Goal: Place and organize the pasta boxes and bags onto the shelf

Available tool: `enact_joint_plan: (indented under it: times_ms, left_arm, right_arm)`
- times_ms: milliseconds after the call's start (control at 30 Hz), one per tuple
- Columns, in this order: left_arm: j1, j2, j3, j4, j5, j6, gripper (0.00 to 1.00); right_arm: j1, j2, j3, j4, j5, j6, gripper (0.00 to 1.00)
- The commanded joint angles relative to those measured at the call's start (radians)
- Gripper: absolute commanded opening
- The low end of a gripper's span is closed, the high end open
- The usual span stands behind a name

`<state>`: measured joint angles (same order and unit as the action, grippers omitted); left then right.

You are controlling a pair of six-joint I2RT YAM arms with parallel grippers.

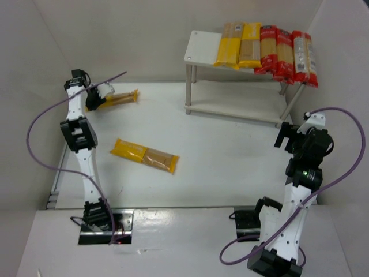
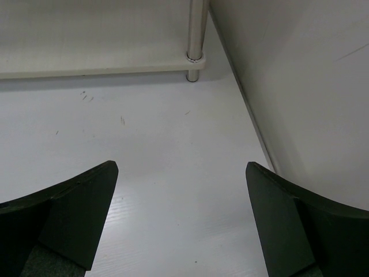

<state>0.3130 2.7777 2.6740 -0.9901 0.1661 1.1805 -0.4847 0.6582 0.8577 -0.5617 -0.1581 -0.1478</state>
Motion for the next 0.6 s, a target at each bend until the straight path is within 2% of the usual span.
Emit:
enact_joint_plan:
  times_ms: [0,33,67,200,267,300,500,567]
  left_arm:
    - [-0.006,0.188,0.336,-0.306,-0.008,0.025,0.41]
    - [-0.006,0.200,0.413,-0.306,-0.008,0.002,0.15]
    - [-0.006,0.224,0.466,-0.306,-0.008,-0.024,0.00]
    - [0.049,0.143,0.431,-0.306,0.246,-0.073,0.00]
    - [0.049,0.065,0.385,-0.306,0.308,-0.084,0.00]
    - [0.049,0.036,0.304,-0.306,0.334,-0.084,0.00]
    - [0.049,-0.183,0.051,-0.306,0.522,-0.070,0.00]
    - [0.040,-0.284,-0.127,-0.306,0.549,-0.012,0.00]
  right_arm:
    - [-0.020,0.001,0.017,0.002,-0.011,-0.007,1.00]
    - [-0.020,0.001,0.017,0.002,-0.011,-0.007,1.00]
    - [-0.020,0.001,0.017,0.002,-0.011,-0.007,1.00]
    - [-0.029,0.001,0.017,0.002,-0.026,-0.016,1.00]
    - [-0.029,0.001,0.017,0.002,-0.026,-0.016,1.00]
    - [-0.029,0.001,0.017,0.002,-0.026,-0.016,1.00]
    - [-0.029,-0.019,0.017,0.002,-0.026,-0.016,1.00]
    - [-0.029,-0.019,0.017,0.002,-0.035,-0.016,1.00]
